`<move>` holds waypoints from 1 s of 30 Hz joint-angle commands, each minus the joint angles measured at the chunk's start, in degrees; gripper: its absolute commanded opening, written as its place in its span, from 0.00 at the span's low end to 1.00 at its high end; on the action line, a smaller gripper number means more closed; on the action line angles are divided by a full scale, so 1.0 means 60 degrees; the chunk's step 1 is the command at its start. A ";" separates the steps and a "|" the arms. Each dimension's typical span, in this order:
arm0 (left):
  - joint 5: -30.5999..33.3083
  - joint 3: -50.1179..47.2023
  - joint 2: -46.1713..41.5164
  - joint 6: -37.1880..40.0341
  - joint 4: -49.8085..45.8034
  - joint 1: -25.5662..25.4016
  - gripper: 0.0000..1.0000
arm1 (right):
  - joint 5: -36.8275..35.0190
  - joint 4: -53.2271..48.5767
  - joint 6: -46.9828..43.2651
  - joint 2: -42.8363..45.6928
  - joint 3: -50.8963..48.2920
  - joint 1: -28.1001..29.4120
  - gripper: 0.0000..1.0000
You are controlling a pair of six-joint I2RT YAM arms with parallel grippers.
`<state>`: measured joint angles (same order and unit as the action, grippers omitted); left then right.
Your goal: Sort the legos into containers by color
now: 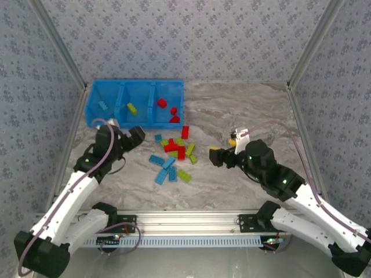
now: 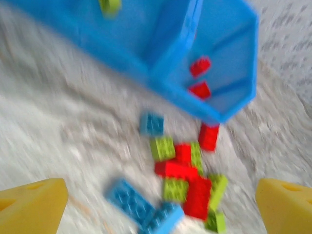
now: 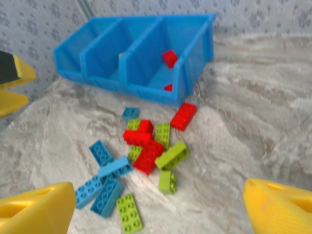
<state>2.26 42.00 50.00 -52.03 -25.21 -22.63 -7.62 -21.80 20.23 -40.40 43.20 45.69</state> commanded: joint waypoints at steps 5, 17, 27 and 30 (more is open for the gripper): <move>-0.0174 -0.0635 0.0477 -0.5448 -0.1041 -0.1530 0.90 | 0.0104 -0.0093 0.0906 -0.0736 -0.0680 0.0083 0.92; 0.0474 0.0156 0.3879 -0.5213 0.0262 -0.2388 0.81 | -0.0421 -0.0141 0.1109 -0.0643 -0.0517 0.0039 0.92; 0.0899 0.0798 0.5861 -0.4550 -0.0094 -0.2372 0.71 | -0.0509 -0.0620 0.1477 0.0122 -0.0650 0.0009 0.92; 0.0961 0.0823 0.6218 -0.4355 -0.0345 -0.2261 0.60 | 0.0579 -0.0548 0.1092 -0.0132 -0.0475 0.0098 0.93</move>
<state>6.11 45.45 85.93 -80.03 -24.51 -36.49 -8.21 -23.94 27.62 -40.40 38.37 45.91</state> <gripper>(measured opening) 0.619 0.927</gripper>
